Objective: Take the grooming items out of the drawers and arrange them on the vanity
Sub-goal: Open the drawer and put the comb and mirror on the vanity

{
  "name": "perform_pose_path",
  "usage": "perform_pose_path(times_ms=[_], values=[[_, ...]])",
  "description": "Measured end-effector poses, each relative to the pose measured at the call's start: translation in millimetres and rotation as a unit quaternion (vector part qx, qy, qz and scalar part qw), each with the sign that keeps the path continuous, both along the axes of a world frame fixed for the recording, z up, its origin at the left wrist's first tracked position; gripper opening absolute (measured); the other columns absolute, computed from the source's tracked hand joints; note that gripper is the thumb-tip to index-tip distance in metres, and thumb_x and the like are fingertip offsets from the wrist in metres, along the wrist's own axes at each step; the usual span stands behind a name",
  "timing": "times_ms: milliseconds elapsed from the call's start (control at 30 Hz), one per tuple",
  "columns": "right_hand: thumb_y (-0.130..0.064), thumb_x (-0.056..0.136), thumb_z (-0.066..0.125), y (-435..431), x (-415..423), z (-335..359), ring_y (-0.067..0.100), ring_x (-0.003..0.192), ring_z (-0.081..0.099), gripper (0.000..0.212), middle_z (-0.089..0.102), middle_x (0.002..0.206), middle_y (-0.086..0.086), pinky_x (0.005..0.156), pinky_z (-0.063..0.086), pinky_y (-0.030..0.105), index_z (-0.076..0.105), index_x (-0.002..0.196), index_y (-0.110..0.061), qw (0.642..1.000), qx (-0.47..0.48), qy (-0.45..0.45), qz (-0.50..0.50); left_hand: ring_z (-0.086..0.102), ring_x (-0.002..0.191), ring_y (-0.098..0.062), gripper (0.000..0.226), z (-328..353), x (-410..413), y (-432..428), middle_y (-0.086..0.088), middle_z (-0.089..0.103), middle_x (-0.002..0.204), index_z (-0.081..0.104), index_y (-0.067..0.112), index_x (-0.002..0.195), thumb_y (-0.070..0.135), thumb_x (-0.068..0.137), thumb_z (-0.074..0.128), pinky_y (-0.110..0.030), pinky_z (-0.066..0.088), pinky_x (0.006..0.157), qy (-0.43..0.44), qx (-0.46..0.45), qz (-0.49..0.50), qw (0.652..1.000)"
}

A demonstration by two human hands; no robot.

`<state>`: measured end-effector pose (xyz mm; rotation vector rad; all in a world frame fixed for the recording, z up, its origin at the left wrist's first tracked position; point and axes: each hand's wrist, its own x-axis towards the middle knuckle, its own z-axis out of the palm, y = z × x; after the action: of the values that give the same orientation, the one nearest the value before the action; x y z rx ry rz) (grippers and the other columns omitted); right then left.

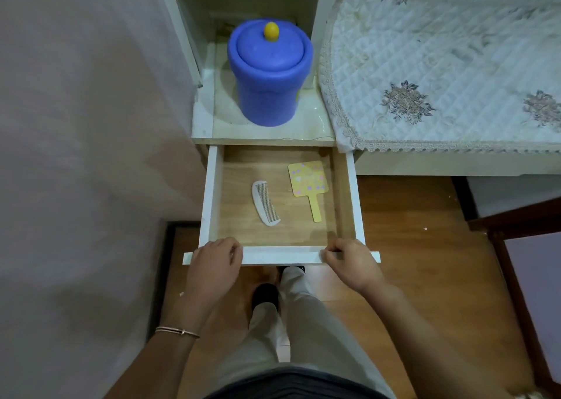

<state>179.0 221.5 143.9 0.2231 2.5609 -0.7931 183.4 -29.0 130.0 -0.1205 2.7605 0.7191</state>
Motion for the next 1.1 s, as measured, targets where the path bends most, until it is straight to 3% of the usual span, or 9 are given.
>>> perform_pose_path(times_ms=[133,233,333,467,533,633,867,1000,1100], values=[[-0.029,0.087,0.048,-2.9,-19.2,1.6,0.024,0.068,0.047,0.040,0.042,0.054,-0.005,0.046,0.027,0.024,0.040,0.050,-0.019,0.993,0.084,-0.065,0.050,0.062,0.087,-0.021,0.022,1.3,-13.0,5.8,-0.003,0.070,0.094,0.060,0.017,0.101,0.027,0.092,0.043,-0.032,0.049,0.074,-0.039,-0.016,0.013,0.999],[-0.028,0.087,0.045,-11.2,-50.9,3.6,0.029,0.074,0.054,0.029,0.054,0.071,0.005,0.061,0.042,0.027,0.055,0.067,-0.010,0.976,0.148,-0.120,0.104,0.061,0.083,-0.021,0.020,-1.5,-35.3,14.4,-0.002,0.068,0.088,0.059,0.017,0.102,0.025,0.092,0.043,-0.031,0.048,0.068,-0.099,-0.018,0.017,0.995],[-0.023,0.087,0.048,-17.5,-81.9,-7.7,0.031,0.085,0.063,0.024,0.066,0.092,0.011,0.072,0.051,0.035,0.064,0.094,-0.007,0.987,0.096,-0.113,0.062,0.062,0.089,-0.023,0.019,-7.8,-63.2,31.9,-0.002,0.068,0.092,0.062,0.017,0.103,0.024,0.090,0.049,-0.033,0.051,0.077,-0.114,0.018,0.052,0.992],[-0.022,0.089,0.052,-21.3,-118.1,-34.4,0.033,0.102,0.059,0.033,0.059,0.116,0.017,0.087,0.051,0.041,0.053,0.116,-0.003,0.992,0.010,-0.113,-0.056,0.059,0.105,-0.027,0.030,-32.0,-102.5,60.1,-0.010,0.063,0.115,0.057,0.001,0.111,0.015,0.085,0.060,-0.024,0.041,0.077,-0.155,0.134,0.216,0.955],[-0.024,0.091,0.050,-21.1,-128.6,-47.1,0.036,0.110,0.053,0.040,0.051,0.123,0.021,0.091,0.046,0.041,0.044,0.121,0.001,0.988,0.019,-0.134,-0.076,0.057,0.104,-0.032,0.041,-48.6,-115.6,71.6,-0.021,0.057,0.119,0.054,-0.006,0.111,0.018,0.080,0.066,-0.025,0.039,0.072,-0.163,0.133,0.259,0.942],[-0.018,0.092,0.046,-21.5,-136.3,-63.4,0.036,0.111,0.054,0.040,0.050,0.125,0.021,0.093,0.047,0.043,0.038,0.126,0.002,0.985,0.042,-0.141,-0.090,0.041,0.116,-0.034,0.055,-59.7,-125.3,85.8,-0.023,0.041,0.127,0.041,-0.007,0.119,0.016,0.077,0.069,-0.032,0.036,0.082,-0.154,0.099,0.295,0.938],[-0.030,0.083,0.061,-24.4,-139.0,-66.3,0.036,0.099,0.061,0.040,0.061,0.110,0.018,0.085,0.053,0.045,0.049,0.109,-0.002,0.974,-0.003,-0.147,-0.171,0.046,0.114,-0.041,0.059,-69.0,-134.7,90.0,-0.025,0.045,0.125,0.039,-0.006,0.117,0.007,0.071,0.074,-0.043,0.041,0.090,-0.151,0.087,0.309,0.935],[-0.016,0.082,0.065,-21.1,-139.1,-63.0,0.031,0.096,0.062,0.028,0.062,0.095,0.008,0.085,0.054,0.047,0.060,0.105,-0.001,0.959,-0.090,-0.158,-0.215,0.057,0.103,-0.036,0.037,-62.8,-135.1,84.8,-0.022,0.059,0.112,0.049,-0.005,0.108,0.003,0.077,0.068,-0.029,0.040,0.069,-0.148,0.143,0.325,0.923],[-0.009,0.079,0.067,-15.8,-133.0,-57.3,0.030,0.095,0.063,0.010,0.062,0.091,0.006,0.084,0.055,0.046,0.064,0.089,-0.010,0.925,-0.176,-0.182,-0.284,0.062,0.095,-0.032,0.024,-51.4,-128.0,80.0,-0.018,0.065,0.104,0.057,0.000,0.102,0.004,0.080,0.065,-0.028,0.042,0.068,-0.146,0.191,0.317,0.918]])
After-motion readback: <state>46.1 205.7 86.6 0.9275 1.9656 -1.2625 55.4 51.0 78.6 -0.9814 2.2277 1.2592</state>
